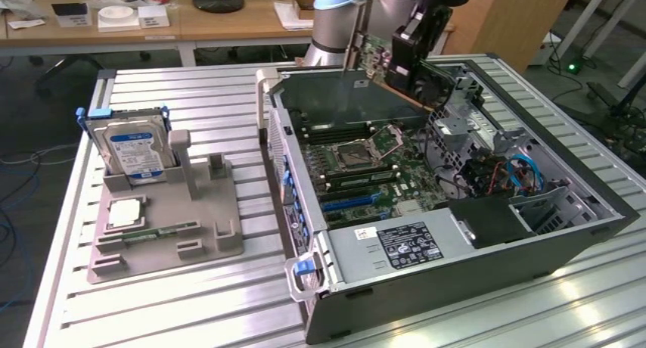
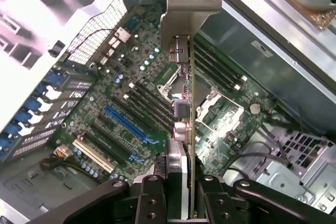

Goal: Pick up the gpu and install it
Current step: 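Insert the gpu into the slot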

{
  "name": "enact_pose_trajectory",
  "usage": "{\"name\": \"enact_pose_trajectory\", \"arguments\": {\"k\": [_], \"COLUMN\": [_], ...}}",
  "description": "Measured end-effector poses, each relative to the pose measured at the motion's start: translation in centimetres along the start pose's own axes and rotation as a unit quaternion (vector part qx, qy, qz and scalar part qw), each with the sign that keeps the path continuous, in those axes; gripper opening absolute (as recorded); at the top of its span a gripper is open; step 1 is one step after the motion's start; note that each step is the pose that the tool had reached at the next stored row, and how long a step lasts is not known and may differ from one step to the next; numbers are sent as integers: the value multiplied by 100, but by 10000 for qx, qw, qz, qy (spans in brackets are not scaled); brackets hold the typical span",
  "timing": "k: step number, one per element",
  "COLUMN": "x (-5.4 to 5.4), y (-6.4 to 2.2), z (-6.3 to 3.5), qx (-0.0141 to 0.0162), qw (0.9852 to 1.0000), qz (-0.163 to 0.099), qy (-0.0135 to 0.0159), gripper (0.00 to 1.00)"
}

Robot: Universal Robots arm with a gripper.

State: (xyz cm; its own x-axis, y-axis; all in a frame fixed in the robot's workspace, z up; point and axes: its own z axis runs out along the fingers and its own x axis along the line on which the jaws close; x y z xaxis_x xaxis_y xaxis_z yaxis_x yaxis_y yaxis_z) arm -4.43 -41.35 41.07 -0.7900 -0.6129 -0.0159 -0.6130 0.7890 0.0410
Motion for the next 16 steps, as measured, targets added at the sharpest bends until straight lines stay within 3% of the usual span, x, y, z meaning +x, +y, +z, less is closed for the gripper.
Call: {"name": "enact_pose_trajectory", "arguments": {"k": [8, 16], "x": [0, 0], "y": [0, 0], "z": [0, 0], "qx": [-9, -18], "qw": [9982, 9934], "qz": [-591, -1146], "qy": [25, 47], "gripper": [28, 28]}}
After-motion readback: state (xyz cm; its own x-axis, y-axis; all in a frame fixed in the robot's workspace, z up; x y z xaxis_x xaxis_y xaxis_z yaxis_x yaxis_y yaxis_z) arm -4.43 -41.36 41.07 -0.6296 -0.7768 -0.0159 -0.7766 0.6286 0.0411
